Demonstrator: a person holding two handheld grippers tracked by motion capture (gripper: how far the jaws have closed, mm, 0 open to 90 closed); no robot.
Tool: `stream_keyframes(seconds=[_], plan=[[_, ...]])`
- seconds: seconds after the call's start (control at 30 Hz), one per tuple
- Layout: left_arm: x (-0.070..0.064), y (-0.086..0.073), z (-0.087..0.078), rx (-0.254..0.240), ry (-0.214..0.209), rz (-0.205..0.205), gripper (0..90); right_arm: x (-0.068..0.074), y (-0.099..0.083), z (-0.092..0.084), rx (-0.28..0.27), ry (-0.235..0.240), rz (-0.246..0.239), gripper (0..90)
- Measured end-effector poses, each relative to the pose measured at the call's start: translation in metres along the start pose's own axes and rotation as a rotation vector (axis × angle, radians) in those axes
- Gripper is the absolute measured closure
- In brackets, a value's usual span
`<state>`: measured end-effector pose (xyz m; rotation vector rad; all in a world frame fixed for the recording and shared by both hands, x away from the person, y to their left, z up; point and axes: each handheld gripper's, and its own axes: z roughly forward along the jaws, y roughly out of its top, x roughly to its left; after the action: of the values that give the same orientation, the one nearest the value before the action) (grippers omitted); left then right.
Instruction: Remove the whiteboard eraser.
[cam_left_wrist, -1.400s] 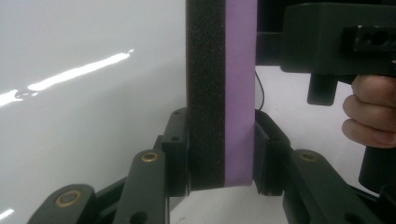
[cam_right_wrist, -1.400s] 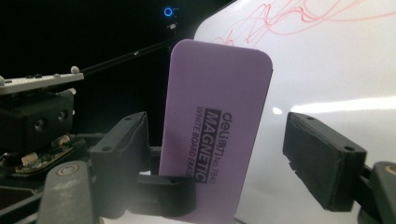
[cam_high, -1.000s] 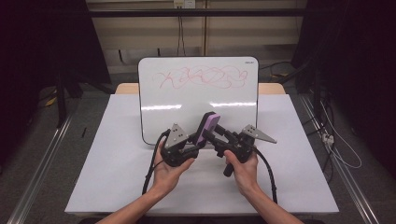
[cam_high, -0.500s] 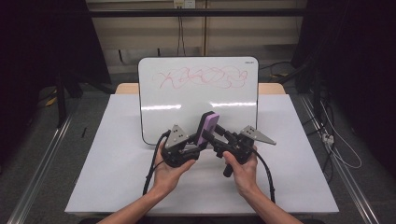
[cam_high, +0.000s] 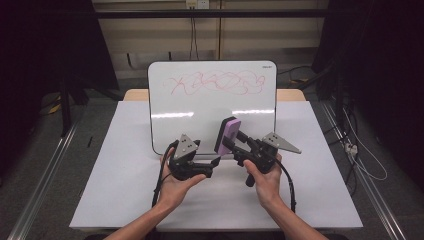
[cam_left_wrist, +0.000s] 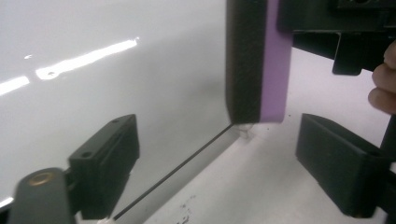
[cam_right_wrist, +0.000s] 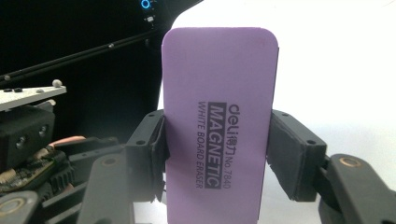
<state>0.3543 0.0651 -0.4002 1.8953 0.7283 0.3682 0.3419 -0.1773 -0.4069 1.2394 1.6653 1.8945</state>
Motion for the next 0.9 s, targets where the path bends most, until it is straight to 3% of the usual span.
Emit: stream_keyframes(seconds=[0.23,0.5,0.7,0.9], plan=[[0.014,-0.005,-0.019,0.003,0.037,-0.009,6.9,-0.008,0.008,-0.012,0.0,-0.07,-0.089,41.7],[0.032,-0.012,-0.042,-0.003,0.062,-0.019,5.6,-0.015,0.015,-0.018,0.011,-0.131,-0.148,41.7],[0.042,-0.024,-0.061,0.006,0.11,-0.044,5.6,-0.019,0.019,-0.023,0.022,-0.176,-0.184,41.7],[0.046,-0.038,-0.079,0.011,0.152,-0.036,5.6,-0.025,0.022,-0.028,0.026,-0.207,-0.212,41.7]])
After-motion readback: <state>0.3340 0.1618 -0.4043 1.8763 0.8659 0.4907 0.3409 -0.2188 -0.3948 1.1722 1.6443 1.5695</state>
